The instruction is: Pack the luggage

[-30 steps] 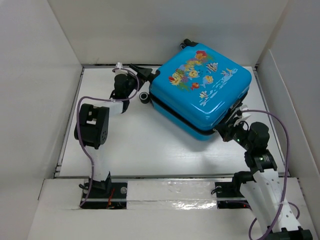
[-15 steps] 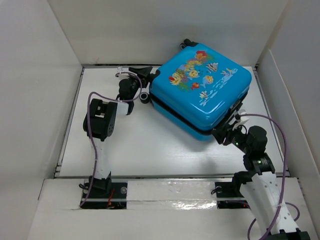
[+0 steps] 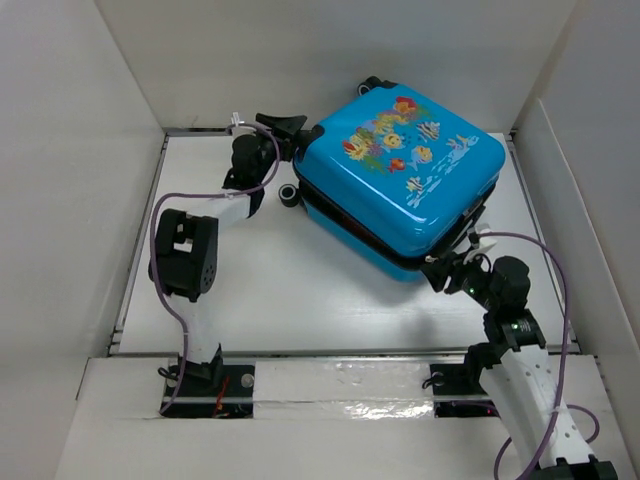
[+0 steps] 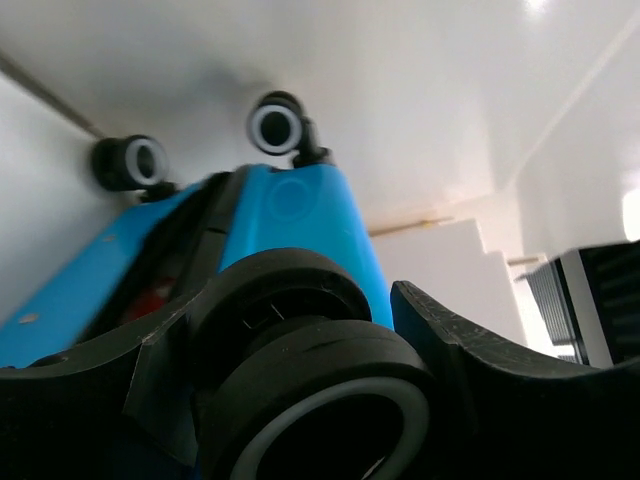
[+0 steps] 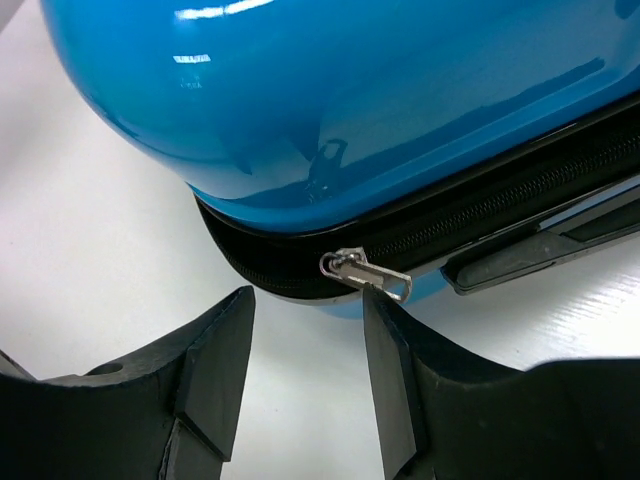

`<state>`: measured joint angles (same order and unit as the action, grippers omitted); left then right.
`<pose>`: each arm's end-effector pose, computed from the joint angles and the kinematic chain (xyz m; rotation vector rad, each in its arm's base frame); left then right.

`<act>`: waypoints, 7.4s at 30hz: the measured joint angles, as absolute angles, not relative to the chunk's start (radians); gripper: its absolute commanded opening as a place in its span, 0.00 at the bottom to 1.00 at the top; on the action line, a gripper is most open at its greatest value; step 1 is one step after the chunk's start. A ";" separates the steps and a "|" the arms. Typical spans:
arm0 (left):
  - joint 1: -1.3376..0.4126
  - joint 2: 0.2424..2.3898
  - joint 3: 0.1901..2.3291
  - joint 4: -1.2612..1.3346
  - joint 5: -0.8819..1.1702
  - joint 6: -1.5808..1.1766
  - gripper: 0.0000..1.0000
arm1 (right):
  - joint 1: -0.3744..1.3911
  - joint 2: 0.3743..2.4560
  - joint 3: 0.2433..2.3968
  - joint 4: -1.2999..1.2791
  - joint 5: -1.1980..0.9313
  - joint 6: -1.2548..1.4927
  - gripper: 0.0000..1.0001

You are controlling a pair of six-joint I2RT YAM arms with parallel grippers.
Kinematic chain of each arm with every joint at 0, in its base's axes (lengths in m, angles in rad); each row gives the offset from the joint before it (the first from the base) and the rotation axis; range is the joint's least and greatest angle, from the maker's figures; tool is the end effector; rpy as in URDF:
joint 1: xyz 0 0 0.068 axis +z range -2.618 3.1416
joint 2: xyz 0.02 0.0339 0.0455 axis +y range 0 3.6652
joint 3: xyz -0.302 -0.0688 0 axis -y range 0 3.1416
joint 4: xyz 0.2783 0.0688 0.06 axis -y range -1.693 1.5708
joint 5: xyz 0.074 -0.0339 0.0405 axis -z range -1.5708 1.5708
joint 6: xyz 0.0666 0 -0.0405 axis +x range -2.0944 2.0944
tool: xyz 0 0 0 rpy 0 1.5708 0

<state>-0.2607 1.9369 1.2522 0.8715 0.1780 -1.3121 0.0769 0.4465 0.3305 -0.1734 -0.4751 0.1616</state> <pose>0.4982 -0.1451 0.2919 -0.6277 1.4115 -1.4087 0.1559 0.0426 0.2333 -0.2541 1.8533 0.6059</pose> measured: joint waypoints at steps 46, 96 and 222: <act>-0.221 1.882 1.100 0.848 0.264 -1.327 0.00 | 0.073 0.390 0.293 -0.141 -0.427 0.215 0.55; -0.200 1.903 1.108 0.880 0.393 -1.415 0.00 | 0.073 0.227 0.227 -0.255 -0.366 0.330 0.42; -0.213 1.947 1.004 1.089 0.439 -1.402 0.99 | 0.073 0.303 0.495 -0.260 -0.179 0.303 0.34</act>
